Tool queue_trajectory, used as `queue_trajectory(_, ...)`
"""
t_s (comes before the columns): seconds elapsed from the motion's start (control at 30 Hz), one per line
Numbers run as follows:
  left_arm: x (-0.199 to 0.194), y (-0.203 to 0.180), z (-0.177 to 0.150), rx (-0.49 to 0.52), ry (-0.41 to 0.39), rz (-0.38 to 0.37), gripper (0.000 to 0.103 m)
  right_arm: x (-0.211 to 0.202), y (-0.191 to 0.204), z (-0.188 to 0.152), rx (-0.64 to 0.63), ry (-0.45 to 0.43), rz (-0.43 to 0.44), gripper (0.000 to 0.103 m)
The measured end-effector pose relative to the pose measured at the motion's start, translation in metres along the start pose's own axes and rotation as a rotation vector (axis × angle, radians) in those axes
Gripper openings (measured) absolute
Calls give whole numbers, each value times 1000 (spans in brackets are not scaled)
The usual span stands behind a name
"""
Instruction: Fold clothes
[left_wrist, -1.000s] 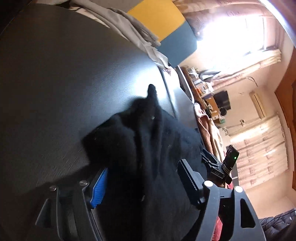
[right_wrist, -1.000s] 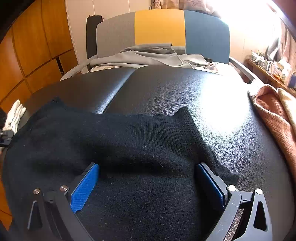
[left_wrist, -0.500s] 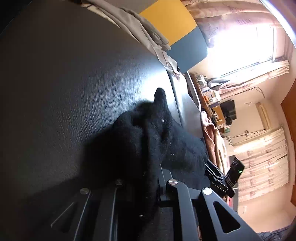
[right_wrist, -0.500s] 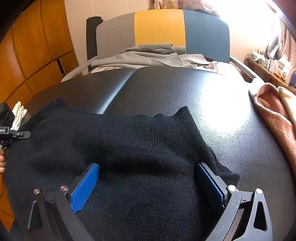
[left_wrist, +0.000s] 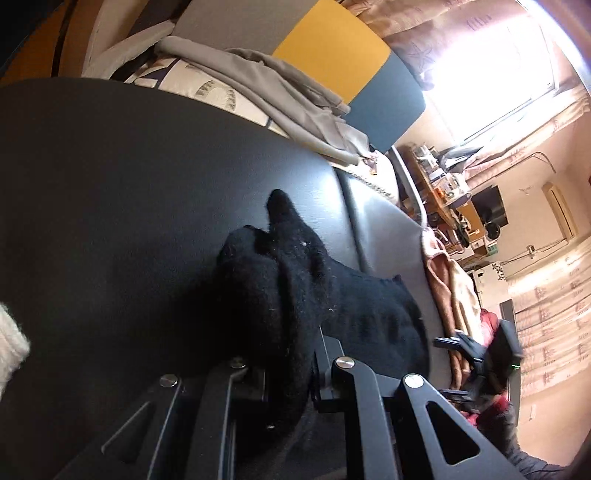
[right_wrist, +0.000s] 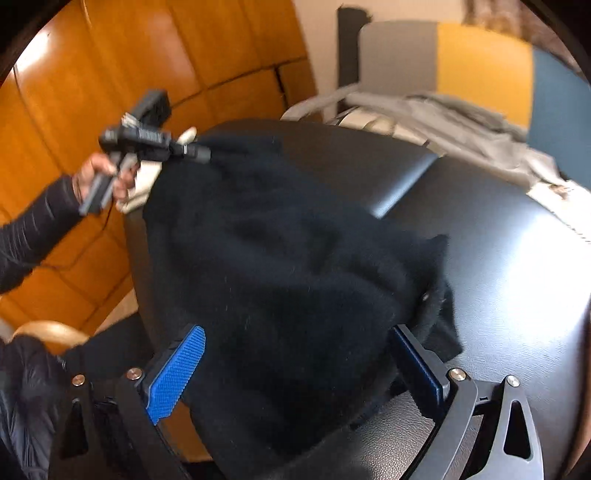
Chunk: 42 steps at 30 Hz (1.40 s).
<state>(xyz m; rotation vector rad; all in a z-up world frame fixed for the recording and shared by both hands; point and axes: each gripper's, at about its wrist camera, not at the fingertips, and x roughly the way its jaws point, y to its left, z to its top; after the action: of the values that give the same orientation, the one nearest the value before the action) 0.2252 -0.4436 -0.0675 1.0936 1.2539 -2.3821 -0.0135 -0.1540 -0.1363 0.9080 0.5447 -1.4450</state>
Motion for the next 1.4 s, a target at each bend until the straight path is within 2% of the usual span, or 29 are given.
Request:
queue_trajectory(0.1, -8, -23, -5, 0, -12, -45, 13, 10, 0, 0, -44, 49, 29, 97)
queue_trajectory(0.27, -10, -64, -15, -66, -51, -184, 13, 26, 0, 1, -118, 130, 77, 97)
queue_trajectory(0.37, 1, -88, -22, -123, -68, -253, 13, 25, -6, -5, -78, 70, 93, 98)
queue_trajectory(0.47, 19, -112, -28, -157, -70, -276, 13, 23, -11, -10, -39, 14, 112, 101)
queue_trajectory(0.67, 55, -165, -40, -158, -51, -318, 13, 20, -22, -19, 14, -76, 150, 101)
queue_trajectory(0.9, 122, -218, -47, -67, 31, -237, 13, 18, -26, -31, 34, -123, 169, 101)
queue_trajectory(0.97, 147, -226, -51, -34, 67, -185, 13, 18, -28, -30, 38, -130, 173, 101)
queue_trajectory(1.1, 180, -226, -61, -22, 133, -128, 13, 17, -29, -31, 52, -144, 190, 101)
queue_trajectory(1.2, 192, -227, -64, -55, 175, -118, 16, 18, -27, -31, 40, -142, 176, 101)
queue_trajectory(1.27, 196, -231, -66, -55, 213, -110, 21, 19, -24, -30, 27, -137, 159, 101)
queue_trajectory(1.4, 185, -238, -70, -71, 251, -130, 30, 19, -15, -29, -32, -118, 95, 101)
